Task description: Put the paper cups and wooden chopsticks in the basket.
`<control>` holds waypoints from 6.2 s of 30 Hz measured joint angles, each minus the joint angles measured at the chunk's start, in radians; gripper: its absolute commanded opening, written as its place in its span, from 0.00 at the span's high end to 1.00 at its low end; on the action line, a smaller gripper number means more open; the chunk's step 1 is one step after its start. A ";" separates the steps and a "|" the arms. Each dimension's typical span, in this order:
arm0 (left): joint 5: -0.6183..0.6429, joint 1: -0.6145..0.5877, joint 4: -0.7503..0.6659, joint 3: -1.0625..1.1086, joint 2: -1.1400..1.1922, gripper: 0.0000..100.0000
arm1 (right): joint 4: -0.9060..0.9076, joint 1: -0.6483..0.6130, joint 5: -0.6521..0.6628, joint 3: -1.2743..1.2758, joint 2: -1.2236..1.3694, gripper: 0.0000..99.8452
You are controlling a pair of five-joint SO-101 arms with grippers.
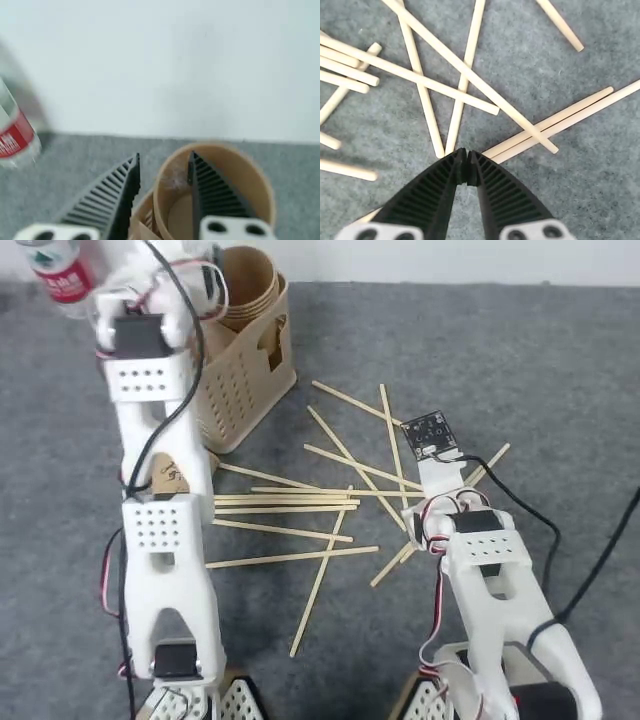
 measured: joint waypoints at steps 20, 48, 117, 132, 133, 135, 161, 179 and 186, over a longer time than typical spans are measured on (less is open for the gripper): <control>-0.493 -0.256 0.439 0.160 -0.420 0.84 | 0.000 -0.003 0.000 0.000 0.000 0.99; -0.241 -0.255 -0.157 2.004 -1.247 0.84 | 0.000 -0.002 0.000 0.000 0.000 0.99; -0.681 -0.265 0.049 2.044 -1.131 0.85 | 0.000 -0.002 0.000 0.012 0.000 0.99; -1.082 -0.644 0.308 1.953 -1.131 0.85 | 0.000 -0.002 0.000 0.012 0.000 0.99; -1.109 -0.663 0.334 1.946 -1.131 0.85 | 0.000 -0.002 0.000 0.012 0.000 0.99; -1.143 -0.700 0.377 1.912 -1.131 0.85 | 0.000 -0.002 0.000 0.012 0.000 0.99; -1.163 -0.792 0.112 1.990 -1.128 0.84 | -0.003 -0.034 0.000 0.028 0.000 0.99; -1.204 -0.637 0.170 2.036 -1.128 0.99 | -0.006 -0.034 0.026 0.028 0.000 0.99; -1.188 -0.500 0.428 1.593 -1.128 0.99 | -0.006 -0.034 0.034 0.028 0.000 0.99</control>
